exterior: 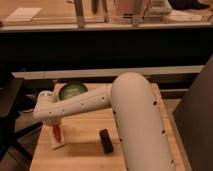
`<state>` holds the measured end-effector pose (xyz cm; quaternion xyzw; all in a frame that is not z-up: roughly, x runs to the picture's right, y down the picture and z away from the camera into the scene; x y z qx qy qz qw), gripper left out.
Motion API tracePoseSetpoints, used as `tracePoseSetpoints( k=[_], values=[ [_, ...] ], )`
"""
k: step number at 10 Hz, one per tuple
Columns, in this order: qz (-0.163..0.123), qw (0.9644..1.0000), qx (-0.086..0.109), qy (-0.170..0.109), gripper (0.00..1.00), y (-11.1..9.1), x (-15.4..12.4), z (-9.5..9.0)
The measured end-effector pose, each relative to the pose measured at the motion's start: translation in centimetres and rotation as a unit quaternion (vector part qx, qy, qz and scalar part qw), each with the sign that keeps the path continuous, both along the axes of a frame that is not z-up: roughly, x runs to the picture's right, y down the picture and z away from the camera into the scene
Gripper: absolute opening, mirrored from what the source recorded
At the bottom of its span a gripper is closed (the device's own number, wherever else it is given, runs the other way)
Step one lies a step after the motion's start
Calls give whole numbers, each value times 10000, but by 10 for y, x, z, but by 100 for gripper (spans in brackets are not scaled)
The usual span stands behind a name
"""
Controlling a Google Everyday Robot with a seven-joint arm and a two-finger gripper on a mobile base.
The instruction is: Place the pepper on the white sponge
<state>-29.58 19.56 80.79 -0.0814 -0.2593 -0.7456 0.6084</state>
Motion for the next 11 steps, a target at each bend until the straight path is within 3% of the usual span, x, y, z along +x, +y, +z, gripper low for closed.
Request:
tracePoseSetpoints(
  k=[8, 11],
  values=[
    [-41, 9999, -23, -118, 11, 1, -2, -1],
    [-66, 9998, -26, -168, 16, 2, -2, -1]
  ],
)
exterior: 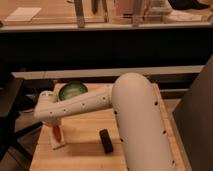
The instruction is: Place the pepper on the white sponge
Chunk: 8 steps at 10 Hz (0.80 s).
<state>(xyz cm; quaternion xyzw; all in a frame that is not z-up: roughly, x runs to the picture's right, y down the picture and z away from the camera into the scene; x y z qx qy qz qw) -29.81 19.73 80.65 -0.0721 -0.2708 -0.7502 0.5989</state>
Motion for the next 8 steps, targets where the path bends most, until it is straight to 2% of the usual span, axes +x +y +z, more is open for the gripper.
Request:
tracePoseSetpoints(
  k=[8],
  values=[
    [-76, 9999, -10, -132, 16, 0, -2, -1]
  ],
)
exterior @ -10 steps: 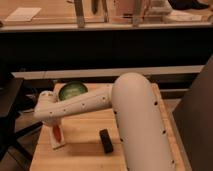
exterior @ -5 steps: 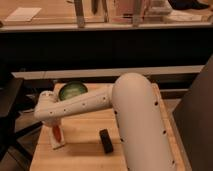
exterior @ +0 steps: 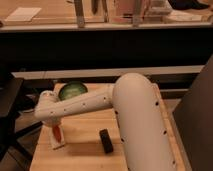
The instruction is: Place the pepper on the white sponge
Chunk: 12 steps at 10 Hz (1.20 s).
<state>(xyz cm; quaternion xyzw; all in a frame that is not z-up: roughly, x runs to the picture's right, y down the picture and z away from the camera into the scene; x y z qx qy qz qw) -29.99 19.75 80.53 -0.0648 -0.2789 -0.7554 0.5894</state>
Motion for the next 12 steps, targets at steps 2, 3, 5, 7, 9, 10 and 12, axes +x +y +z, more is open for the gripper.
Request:
tracePoseSetpoints(
  k=[2, 3, 5, 7, 9, 10, 12],
  values=[
    [-22, 10000, -1, -36, 16, 0, -1, 0],
    [-37, 10000, -5, -55, 16, 0, -1, 0],
    [-62, 9999, -5, -92, 15, 0, -2, -1],
    [-85, 9999, -3, -124, 10, 1, -3, -1],
    [-116, 9998, -2, -165, 5, 1, -4, -1],
    [-128, 9997, -1, -186, 5, 1, -4, -1],
    [-144, 9997, 0, -215, 5, 1, -5, -2]
  ],
)
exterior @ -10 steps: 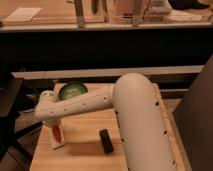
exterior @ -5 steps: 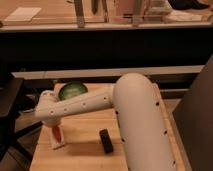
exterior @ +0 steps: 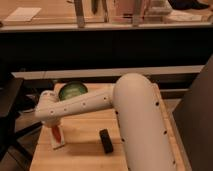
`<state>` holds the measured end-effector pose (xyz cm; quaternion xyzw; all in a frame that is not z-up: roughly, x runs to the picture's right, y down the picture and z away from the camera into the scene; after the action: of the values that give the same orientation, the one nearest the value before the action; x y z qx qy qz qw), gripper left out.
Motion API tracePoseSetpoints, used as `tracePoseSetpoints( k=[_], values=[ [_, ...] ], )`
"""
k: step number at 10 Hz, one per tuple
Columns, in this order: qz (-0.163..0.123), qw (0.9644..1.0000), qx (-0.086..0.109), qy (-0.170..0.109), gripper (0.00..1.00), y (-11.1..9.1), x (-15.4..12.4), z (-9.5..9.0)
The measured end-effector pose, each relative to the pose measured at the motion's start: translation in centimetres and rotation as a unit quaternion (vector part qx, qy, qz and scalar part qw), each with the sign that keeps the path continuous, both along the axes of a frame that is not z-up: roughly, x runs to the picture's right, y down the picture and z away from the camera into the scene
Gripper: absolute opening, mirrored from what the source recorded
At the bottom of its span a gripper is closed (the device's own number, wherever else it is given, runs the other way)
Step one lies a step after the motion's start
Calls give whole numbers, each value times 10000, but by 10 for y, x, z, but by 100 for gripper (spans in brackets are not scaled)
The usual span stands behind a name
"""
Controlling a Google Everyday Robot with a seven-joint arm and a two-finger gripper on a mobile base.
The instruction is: Place the pepper on the white sponge
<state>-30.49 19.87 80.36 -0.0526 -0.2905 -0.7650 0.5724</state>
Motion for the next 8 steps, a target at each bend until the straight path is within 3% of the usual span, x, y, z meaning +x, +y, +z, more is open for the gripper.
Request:
tracePoseSetpoints(
  k=[8],
  values=[
    [-107, 9998, 3, -148, 5, 2, -3, -1]
  ],
)
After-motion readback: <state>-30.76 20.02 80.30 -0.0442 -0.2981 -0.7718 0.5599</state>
